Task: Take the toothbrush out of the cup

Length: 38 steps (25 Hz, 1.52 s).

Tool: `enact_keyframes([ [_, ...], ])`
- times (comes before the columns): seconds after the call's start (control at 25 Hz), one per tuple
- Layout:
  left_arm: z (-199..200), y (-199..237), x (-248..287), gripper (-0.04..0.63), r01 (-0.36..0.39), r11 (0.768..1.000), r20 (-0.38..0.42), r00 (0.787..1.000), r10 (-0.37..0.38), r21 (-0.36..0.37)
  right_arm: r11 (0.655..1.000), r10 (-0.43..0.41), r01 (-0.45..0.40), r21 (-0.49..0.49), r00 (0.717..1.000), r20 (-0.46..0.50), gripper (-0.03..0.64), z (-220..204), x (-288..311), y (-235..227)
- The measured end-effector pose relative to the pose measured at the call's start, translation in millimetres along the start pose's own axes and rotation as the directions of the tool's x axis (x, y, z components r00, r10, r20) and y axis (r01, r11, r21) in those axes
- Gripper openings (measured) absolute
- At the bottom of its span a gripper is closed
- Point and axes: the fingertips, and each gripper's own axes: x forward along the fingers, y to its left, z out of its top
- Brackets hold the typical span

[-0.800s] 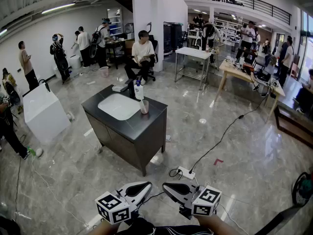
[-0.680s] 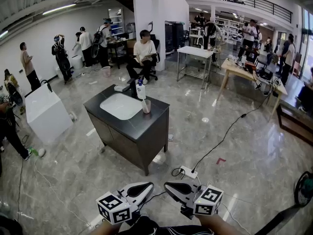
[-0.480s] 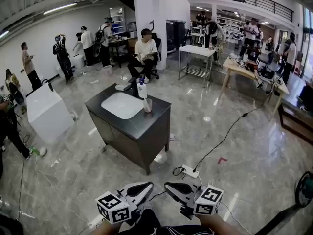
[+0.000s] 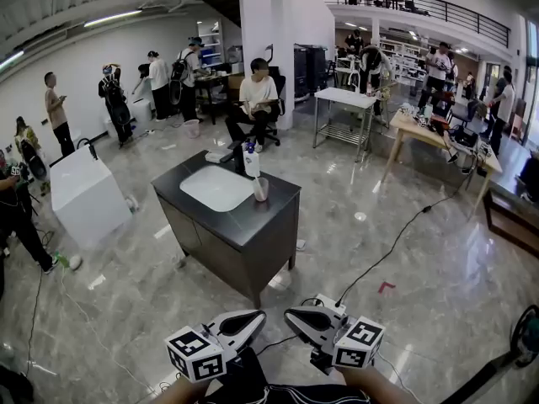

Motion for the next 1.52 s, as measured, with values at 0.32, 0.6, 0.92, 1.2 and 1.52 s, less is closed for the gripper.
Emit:
enact_keyframes([
  [0.32,-1,38,6,0.005,0.009,1.000,0.007,1.000,-0.009,-0.015,1.000,-0.003,0.003,-0.001,1.000,-0.018,0.008,-9,31,-26],
  [0.6,10,99,25,0.005,0.039,0.998,0.006,0.999,-0.039,-0.055,0.998,-0.048,0.049,0.027,0.998,-0.028,0.008,-10,71,-76],
  [0.92,39,195,58,0.005,0.067,0.994,-0.022,0.997,-0.069,-0.084,0.990,-0.118,0.121,0.067,0.992,-0.040,0.006,2,134,-151],
  [1.2,80,278,81,0.005,0.081,0.992,-0.043,0.995,-0.085,-0.100,0.983,-0.164,0.166,0.078,0.986,-0.027,0.006,31,194,-212],
  [1.52,107,357,115,0.005,0.100,0.989,-0.082,0.991,-0.109,-0.112,0.971,-0.221,0.222,0.085,0.975,-0.015,0.008,53,243,-274],
])
